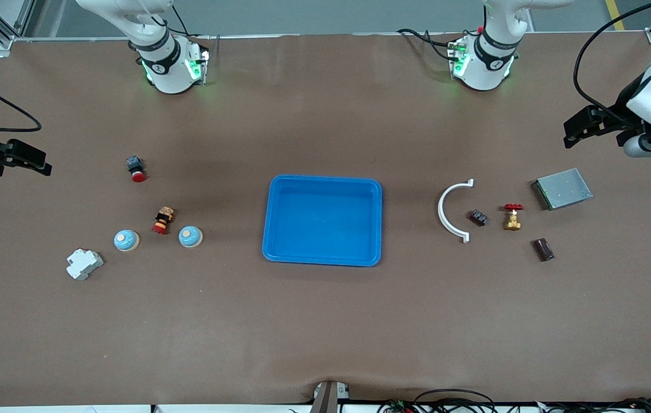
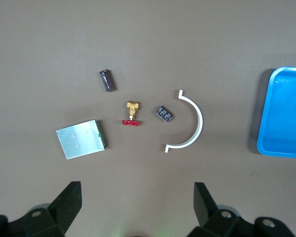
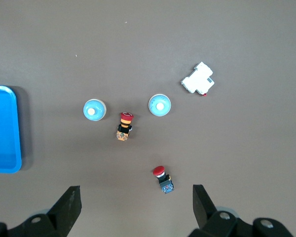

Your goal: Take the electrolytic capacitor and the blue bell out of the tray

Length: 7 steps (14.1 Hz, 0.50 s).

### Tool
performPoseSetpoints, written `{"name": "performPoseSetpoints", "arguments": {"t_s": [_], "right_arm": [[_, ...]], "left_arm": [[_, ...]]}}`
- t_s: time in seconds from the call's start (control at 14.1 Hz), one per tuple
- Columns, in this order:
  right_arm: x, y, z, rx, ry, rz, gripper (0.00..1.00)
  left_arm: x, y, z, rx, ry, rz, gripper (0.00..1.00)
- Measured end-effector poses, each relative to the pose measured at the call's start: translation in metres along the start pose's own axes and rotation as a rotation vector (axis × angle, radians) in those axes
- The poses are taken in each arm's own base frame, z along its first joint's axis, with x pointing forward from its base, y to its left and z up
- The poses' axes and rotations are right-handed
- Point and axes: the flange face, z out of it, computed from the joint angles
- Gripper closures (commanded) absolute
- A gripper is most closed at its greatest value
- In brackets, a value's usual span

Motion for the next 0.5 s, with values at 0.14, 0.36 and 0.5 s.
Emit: {"name": "performPoseSetpoints", "arguments": {"t_s": [0.14,0.36,0.5], "right_arm": [[0.000,0.000,-0.004,0.000,0.005,0.002,0.00],[-0.001,0.000,-0.013,-0.002,0.020,0.001,0.00],[-0.001,0.000,-0.014,-0.005,0.021,0.003,0.00]], "left_arm": [[0.000,-0.001,0.000,0.000,0.000,-0.001,0.00],[0.000,-0.002,0.000,0.000,0.000,-0.003,0.00],[0.000,-0.002,-0.001,0.000,0.002,-0.002,0.00]]}}
